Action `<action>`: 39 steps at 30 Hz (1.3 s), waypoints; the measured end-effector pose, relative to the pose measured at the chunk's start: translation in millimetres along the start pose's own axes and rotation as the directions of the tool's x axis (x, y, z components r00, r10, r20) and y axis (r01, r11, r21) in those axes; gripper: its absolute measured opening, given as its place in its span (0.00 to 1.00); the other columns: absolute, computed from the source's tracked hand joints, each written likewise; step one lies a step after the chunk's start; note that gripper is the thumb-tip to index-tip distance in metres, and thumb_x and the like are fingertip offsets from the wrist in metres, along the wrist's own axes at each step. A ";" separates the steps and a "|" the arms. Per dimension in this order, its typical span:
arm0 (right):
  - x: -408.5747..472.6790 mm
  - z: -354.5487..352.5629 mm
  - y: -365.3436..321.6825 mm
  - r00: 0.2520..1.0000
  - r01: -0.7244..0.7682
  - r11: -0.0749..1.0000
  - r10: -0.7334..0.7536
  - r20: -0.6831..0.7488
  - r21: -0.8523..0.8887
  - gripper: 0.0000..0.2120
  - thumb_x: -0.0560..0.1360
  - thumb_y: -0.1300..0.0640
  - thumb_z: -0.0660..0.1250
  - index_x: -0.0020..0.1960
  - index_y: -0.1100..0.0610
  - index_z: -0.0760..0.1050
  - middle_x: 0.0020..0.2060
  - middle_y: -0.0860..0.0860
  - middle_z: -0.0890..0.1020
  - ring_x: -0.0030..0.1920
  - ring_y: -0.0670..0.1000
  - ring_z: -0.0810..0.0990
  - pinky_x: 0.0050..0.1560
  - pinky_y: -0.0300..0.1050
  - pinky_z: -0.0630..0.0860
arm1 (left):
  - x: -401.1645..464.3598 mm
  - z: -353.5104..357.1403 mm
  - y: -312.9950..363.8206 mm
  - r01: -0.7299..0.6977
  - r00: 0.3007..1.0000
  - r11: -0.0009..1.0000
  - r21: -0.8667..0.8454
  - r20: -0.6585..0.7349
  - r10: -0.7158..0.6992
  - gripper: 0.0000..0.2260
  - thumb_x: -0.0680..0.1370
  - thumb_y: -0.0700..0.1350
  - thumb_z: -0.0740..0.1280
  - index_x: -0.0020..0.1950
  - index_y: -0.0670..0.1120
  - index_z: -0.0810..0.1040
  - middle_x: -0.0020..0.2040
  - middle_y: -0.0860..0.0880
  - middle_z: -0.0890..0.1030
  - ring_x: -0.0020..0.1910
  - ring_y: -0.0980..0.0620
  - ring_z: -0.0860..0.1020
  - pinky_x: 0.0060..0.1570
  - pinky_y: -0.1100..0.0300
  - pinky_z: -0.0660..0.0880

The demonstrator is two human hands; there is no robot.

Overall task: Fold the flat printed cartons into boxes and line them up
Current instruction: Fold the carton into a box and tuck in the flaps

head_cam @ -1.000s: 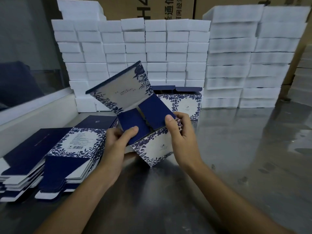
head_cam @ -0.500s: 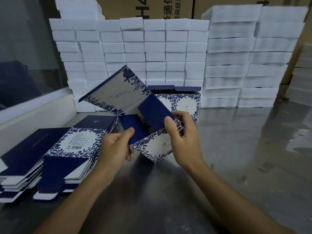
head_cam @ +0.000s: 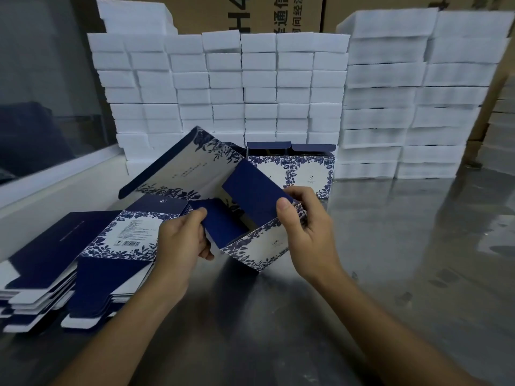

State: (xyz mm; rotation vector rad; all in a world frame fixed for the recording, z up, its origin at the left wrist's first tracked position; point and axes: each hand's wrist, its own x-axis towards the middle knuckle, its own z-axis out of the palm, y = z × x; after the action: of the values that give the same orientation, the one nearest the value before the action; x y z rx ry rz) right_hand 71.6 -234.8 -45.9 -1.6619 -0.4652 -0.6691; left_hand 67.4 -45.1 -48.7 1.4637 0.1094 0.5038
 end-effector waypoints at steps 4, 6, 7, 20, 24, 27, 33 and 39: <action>1.0 -1.4 0.1 1.000 0.002 1.000 -0.002 -0.003 0.017 0.12 0.75 0.34 0.58 0.49 0.40 0.73 0.38 0.35 0.80 0.36 0.40 0.75 0.35 0.32 0.70 | 2.2 -4.2 2.7 0.046 0.997 0.997 -0.058 -0.051 -0.049 0.22 0.80 0.47 0.64 0.26 0.47 0.63 0.24 0.45 0.63 0.22 0.49 0.65 0.23 0.59 0.71; 1.3 -1.4 0.6 1.000 0.000 1.000 0.000 -0.004 0.024 0.14 0.75 0.33 0.58 0.48 0.41 0.73 0.35 0.35 0.79 0.33 0.41 0.72 0.34 0.33 0.69 | 2.9 -6.0 4.4 0.041 0.998 0.997 -0.070 -0.054 -0.045 0.21 0.79 0.44 0.63 0.26 0.47 0.62 0.22 0.47 0.61 0.22 0.49 0.63 0.24 0.59 0.70; 1.3 -1.3 1.3 1.000 0.004 1.000 -0.004 -0.001 0.030 0.14 0.75 0.33 0.58 0.48 0.41 0.73 0.35 0.35 0.79 0.33 0.40 0.72 0.34 0.34 0.69 | 3.6 -6.7 4.7 0.038 0.998 0.996 -0.076 -0.053 -0.042 0.21 0.79 0.43 0.62 0.26 0.47 0.61 0.21 0.48 0.60 0.22 0.49 0.61 0.23 0.59 0.70; 2.2 -0.4 24.5 0.978 -0.206 0.976 0.207 -0.009 0.076 0.23 0.74 0.26 0.57 0.52 0.45 0.72 0.44 0.36 0.79 0.45 0.38 0.77 0.46 0.30 0.71 | -0.2 -4.7 -8.2 -0.102 0.991 0.995 -0.018 0.080 0.103 0.08 0.80 0.50 0.66 0.44 0.56 0.82 0.44 0.54 0.84 0.46 0.54 0.82 0.47 0.52 0.77; 4.8 -1.8 35.4 0.953 -0.274 0.951 0.289 -0.093 0.145 0.12 0.77 0.40 0.67 0.53 0.45 0.69 0.54 0.49 0.78 0.57 0.50 0.79 0.55 0.43 0.78 | -2.8 -3.4 -5.9 -0.084 0.993 0.995 -0.047 0.082 0.088 0.12 0.83 0.45 0.60 0.46 0.52 0.82 0.43 0.51 0.85 0.41 0.53 0.83 0.40 0.57 0.79; 6.1 -4.1 32.7 0.934 -0.338 0.932 0.349 -0.071 0.133 0.08 0.80 0.46 0.66 0.49 0.51 0.75 0.52 0.56 0.82 0.57 0.58 0.81 0.60 0.62 0.78 | -3.3 -4.7 -3.4 -0.052 0.994 0.997 -0.057 0.092 0.057 0.13 0.83 0.42 0.60 0.45 0.51 0.83 0.44 0.46 0.86 0.40 0.49 0.83 0.39 0.56 0.80; 3.3 -3.0 14.6 0.874 -0.475 0.807 0.480 0.079 0.350 0.21 0.82 0.38 0.58 0.53 0.51 0.83 0.52 0.49 0.86 0.51 0.48 0.85 0.44 0.42 0.81 | -3.4 -2.8 -0.6 0.046 0.996 0.997 -0.063 0.073 -0.041 0.18 0.71 0.62 0.69 0.56 0.55 0.78 0.52 0.51 0.85 0.51 0.51 0.84 0.53 0.45 0.80; -3.5 -0.1 1.3 0.873 -0.488 0.739 0.397 0.284 0.465 0.23 0.72 0.39 0.65 0.55 0.56 0.83 0.48 0.53 0.88 0.46 0.50 0.87 0.38 0.38 0.81 | -10.8 0.4 6.9 0.220 0.945 0.961 -0.165 0.279 -0.169 0.30 0.61 0.70 0.69 0.58 0.56 0.79 0.53 0.54 0.85 0.48 0.56 0.84 0.48 0.47 0.78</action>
State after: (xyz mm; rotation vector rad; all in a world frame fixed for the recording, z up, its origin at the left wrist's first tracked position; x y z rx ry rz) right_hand 69.8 -235.0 -49.2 -1.2297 -0.3086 -0.0226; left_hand 56.2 -49.5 -44.5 1.2986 -0.0051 0.1503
